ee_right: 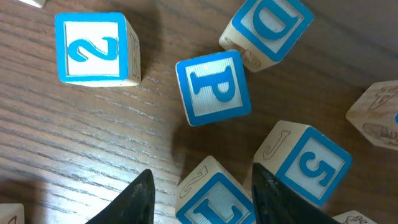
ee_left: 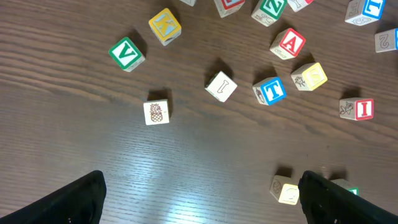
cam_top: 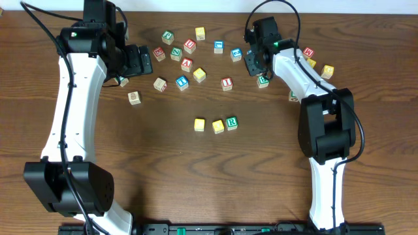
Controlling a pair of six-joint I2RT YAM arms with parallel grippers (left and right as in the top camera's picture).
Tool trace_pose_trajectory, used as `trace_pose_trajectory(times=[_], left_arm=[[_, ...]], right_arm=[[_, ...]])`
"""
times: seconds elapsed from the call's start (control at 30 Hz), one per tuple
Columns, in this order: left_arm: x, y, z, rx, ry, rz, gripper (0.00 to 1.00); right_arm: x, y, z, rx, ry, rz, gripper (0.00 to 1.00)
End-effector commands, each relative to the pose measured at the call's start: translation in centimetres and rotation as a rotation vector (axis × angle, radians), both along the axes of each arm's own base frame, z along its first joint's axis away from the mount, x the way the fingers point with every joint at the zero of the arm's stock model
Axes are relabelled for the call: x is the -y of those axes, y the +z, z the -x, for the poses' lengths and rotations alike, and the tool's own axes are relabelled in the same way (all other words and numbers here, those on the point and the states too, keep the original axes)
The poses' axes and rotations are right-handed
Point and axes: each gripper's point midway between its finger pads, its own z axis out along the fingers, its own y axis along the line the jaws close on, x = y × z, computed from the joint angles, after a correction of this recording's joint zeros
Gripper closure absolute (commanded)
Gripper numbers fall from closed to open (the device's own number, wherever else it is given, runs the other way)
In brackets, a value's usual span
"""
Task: Spell out CORL
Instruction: 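Lower right gripper onto the blue L block and close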
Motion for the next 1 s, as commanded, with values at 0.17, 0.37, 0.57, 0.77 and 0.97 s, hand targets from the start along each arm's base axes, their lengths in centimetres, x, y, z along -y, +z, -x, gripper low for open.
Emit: trace_pose_trajectory(times=[0.17,0.37,0.57,0.77,0.97], left_arm=[[0.0,-0.3,0.0,-0.010,0.009,0.011,0.02],[0.0,-0.3,0.0,-0.010,0.009,0.011,0.02],[0.0,-0.3,0.0,-0.010,0.009,0.011,0.02],[0.0,-0.3,0.0,-0.010,0.009,0.011,0.02],[0.0,-0.3,0.0,-0.010,0.009,0.011,0.02]], right_arm=[[0.8,-1.5,0.4,-0.031,0.000,0.023,0.55],[1.0,-1.9,0.6,-0.041,-0.002,0.025,0.56],[1.3,-2.2,0.8,-0.049,-0.006,0.027,0.57],[1.4,-2.5,1.2,-0.061,-0.007,0.030,0.64],[1.3,-2.6,1.4,-0.071,-0.028,0.022,0.71]])
